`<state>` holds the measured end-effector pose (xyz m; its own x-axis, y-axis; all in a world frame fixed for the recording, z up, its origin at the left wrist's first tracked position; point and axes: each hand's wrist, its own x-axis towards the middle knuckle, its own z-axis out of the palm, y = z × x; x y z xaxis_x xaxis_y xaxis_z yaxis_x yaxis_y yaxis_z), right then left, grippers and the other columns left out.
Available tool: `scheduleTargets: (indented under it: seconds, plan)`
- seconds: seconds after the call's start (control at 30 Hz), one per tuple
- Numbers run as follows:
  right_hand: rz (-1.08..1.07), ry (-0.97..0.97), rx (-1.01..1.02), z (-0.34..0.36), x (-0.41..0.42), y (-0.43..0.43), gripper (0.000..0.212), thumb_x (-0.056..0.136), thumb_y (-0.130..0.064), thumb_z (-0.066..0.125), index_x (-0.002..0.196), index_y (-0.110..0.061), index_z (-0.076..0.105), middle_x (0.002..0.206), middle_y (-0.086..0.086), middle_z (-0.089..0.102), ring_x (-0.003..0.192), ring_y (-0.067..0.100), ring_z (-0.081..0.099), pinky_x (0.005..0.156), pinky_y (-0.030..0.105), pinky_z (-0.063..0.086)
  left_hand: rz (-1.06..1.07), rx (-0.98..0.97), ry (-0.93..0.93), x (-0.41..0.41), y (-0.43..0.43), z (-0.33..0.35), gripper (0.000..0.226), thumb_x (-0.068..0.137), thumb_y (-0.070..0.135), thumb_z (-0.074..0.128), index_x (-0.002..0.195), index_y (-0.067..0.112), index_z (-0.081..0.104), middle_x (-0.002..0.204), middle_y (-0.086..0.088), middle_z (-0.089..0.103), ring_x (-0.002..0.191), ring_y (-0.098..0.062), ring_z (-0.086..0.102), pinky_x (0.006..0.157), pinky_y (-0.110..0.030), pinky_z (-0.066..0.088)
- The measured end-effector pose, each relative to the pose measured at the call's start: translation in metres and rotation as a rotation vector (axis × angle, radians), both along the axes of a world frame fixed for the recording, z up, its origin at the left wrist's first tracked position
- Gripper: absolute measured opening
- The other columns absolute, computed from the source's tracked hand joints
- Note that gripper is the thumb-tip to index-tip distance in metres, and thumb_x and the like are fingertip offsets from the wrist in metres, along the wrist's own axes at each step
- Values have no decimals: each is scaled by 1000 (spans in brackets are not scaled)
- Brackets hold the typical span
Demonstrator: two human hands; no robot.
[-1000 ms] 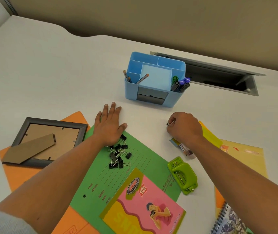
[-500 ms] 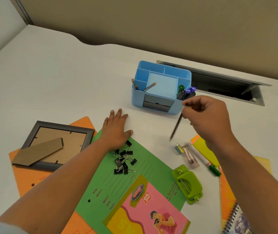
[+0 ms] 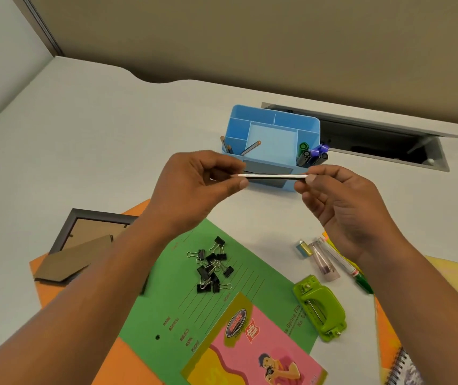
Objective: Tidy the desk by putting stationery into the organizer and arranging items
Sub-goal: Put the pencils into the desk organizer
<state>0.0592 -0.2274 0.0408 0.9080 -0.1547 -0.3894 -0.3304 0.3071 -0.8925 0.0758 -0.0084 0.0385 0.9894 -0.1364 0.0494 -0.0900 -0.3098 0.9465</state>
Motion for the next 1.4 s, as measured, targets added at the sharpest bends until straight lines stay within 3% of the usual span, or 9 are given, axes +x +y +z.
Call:
scheduleTargets:
  seconds: [0.1,0.17,0.27,0.37,0.43,0.5,0.73,1.13,1.4]
  plan:
    - [33,-24,86,-2,1,1,12,85,-11,64,96,-10,69,90,9,74,80,17,71,67,22,58,36,83,-166,9,11,24,19,77,15,79,92,26,74,85,13,74,77,-8,68,78,-23,57]
    - [95,-21,-25,-14,2,1,15,87,-17,64,99,-10,70,93,7,75,82,17,72,68,26,57,132,113,-311,24,27,45,18,79,18,78,91,30,73,88,18,73,78,-11,69,80,-28,57]
    - [297,-4,-585,-50,-2,-5,13,92,-22,63,97,-17,74,94,0,76,88,16,71,78,32,55,197,278,-423,53,40,73,16,82,24,73,98,28,74,83,17,71,73,1,65,75,-14,51]
    - [676,-4,-1188,-80,-13,-6,30,92,-36,58,118,-24,67,120,-5,69,111,15,62,96,34,49,140,582,-474,78,35,81,18,86,21,69,104,19,74,85,11,64,68,5,59,72,3,38]
    - [807,20,-1326,-87,-21,0,39,95,-39,51,130,-26,59,133,-5,61,122,18,55,100,34,46,75,717,-464,91,28,78,19,88,18,68,105,17,74,88,6,67,75,-2,58,77,-1,37]
    - [838,45,-1316,-90,-28,7,43,95,-42,49,134,-25,55,137,-5,57,124,18,53,100,34,45,-1,776,-456,102,23,72,19,88,13,67,106,14,74,95,-3,72,80,-11,60,84,-14,41]
    - [872,13,-1376,-100,-36,13,65,90,-56,50,147,-27,36,150,-8,42,136,14,40,108,31,37,-104,863,-439,121,15,33,25,88,5,63,111,14,72,103,-5,73,89,-20,68,89,-32,53]
    - [883,-8,-1379,-99,-35,12,63,89,-56,51,144,-26,41,144,-6,48,131,16,44,104,32,41,-147,921,-352,128,4,6,28,94,7,57,120,12,68,115,-7,70,100,-21,65,91,-29,48]
    - [888,-18,-1389,-101,-36,15,54,91,-52,50,137,-23,46,139,-4,52,128,18,46,102,36,43,-68,690,-208,126,8,6,32,92,-1,53,117,15,67,106,0,72,91,-9,66,84,-21,53]
